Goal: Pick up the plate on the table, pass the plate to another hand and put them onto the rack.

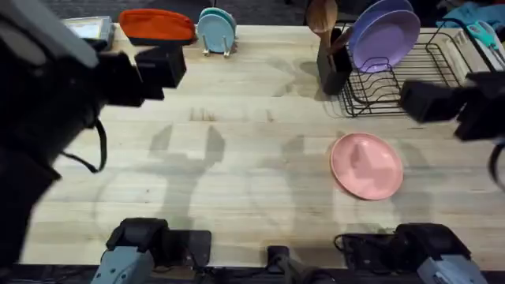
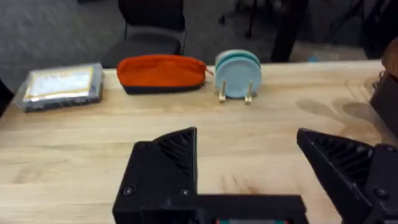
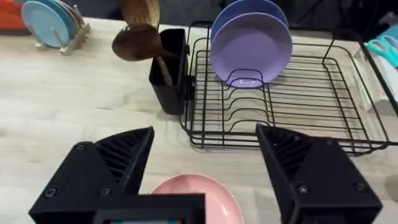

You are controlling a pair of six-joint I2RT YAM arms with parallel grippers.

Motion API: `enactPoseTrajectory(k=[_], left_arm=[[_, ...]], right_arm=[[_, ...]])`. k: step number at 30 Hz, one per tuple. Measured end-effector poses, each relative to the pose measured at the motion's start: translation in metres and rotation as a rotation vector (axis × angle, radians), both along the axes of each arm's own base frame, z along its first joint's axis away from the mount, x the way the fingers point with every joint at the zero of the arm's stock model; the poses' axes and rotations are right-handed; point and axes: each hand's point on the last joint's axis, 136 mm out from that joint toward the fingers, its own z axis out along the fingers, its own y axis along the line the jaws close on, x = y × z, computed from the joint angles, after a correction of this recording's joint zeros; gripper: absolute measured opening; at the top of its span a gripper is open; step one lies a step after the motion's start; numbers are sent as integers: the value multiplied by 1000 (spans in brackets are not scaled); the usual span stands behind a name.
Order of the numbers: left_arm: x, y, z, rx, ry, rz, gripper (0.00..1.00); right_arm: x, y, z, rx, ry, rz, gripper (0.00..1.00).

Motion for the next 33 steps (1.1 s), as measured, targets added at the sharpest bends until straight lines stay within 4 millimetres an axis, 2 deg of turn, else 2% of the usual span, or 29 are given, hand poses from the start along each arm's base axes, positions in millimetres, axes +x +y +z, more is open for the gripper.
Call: enactPoseTrajectory(k=[4, 12, 25, 33], left_arm=[[5, -5, 8, -9, 48, -26, 994], [4, -9, 10, -18, 84, -47, 994], [4, -9, 10, -22, 84, -50, 993], [0, -27, 8, -97, 105, -133, 995]], right_arm=[[9, 0, 15, 1, 73, 2, 994], [25, 0, 39, 2, 135, 4, 994], [24, 0, 33, 3, 167, 4, 994], [21, 0, 28, 4, 194, 3, 994]])
